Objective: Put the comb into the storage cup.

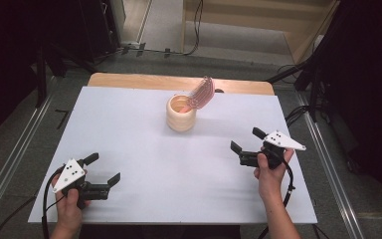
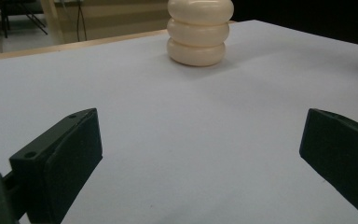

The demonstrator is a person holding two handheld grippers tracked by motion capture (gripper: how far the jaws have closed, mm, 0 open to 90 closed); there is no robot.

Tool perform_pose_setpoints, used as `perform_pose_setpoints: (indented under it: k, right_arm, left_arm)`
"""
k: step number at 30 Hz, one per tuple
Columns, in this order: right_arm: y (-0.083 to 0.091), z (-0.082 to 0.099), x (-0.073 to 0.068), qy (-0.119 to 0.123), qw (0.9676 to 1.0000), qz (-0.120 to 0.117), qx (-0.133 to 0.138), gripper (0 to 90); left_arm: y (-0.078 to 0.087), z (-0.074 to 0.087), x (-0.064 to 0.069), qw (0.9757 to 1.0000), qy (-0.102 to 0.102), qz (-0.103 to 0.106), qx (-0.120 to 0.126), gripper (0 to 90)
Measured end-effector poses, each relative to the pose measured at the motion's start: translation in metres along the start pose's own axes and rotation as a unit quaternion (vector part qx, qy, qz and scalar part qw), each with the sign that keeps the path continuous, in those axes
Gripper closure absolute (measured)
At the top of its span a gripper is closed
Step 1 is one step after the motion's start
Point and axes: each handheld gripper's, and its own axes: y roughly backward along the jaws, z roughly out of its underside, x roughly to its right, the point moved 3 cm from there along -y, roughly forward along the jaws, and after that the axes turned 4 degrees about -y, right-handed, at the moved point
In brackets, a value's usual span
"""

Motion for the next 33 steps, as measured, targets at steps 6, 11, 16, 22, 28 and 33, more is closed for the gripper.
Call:
perform_pose_setpoints:
  k: [6, 11, 16, 22, 28, 33]
  right_arm:
    - [0.008, 0.005, 0.004, -0.001, 1.0, 0.003, 0.002, 0.0]
    - [0.013, 0.01, 0.007, 0.0, 1.0, 0.008, 0.001, 0.0]
    - [0.021, 0.016, 0.011, -0.002, 0.9999, 0.012, 0.004, 0.0]
    - [0.029, 0.023, 0.016, -0.004, 0.9998, 0.017, 0.004, 0.0]
    - [0.037, 0.029, 0.021, -0.004, 0.9997, 0.025, 0.007, 0.0]
    - [0.045, 0.036, 0.026, -0.009, 0.9994, 0.032, 0.006, 0.0]
  left_arm:
    - [0.0, 0.0, 0.0, 1.0, 0.0, 0.0, 0.0, 0.0]
    - [0.0, 0.0, 0.0, 1.0, -0.001, -0.001, 0.0, 0.0]
    - [0.0, 0.0, 0.0, 1.0, -0.001, -0.001, -0.001, 0.0]
    - [0.0, 0.0, 0.0, 1.0, -0.001, -0.002, -0.001, 0.0]
    - [0.0, 0.0, 0.0, 1.0, -0.001, -0.001, 0.0, 0.0]
    - [0.0, 0.0, 0.0, 1.0, -0.001, -0.001, 0.0, 0.0]
